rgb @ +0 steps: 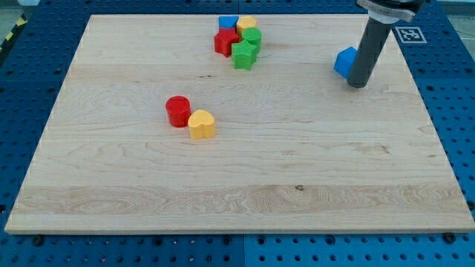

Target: Move the blue cube to the top right corner

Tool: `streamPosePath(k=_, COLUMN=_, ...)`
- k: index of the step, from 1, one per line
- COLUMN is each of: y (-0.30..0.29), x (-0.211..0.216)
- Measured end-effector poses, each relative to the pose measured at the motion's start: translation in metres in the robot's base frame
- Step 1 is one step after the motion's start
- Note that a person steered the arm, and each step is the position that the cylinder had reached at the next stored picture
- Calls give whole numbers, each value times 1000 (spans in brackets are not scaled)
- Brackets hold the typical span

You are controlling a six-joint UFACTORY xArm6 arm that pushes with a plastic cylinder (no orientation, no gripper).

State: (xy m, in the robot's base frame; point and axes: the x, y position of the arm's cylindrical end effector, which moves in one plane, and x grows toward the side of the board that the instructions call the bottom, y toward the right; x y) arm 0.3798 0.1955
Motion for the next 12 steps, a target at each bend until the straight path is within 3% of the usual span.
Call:
streamPosePath(k=2, y=2, x=-35)
streamPosePath(k=6, y=32, x=-61)
streamPosePath(k=8, y=29, x=-49)
streamPosePath(k=9, y=16, x=-15)
streamPosePath(k=10, y=-26, x=-8)
streamPosePath(k=12, y=-60, x=-16)
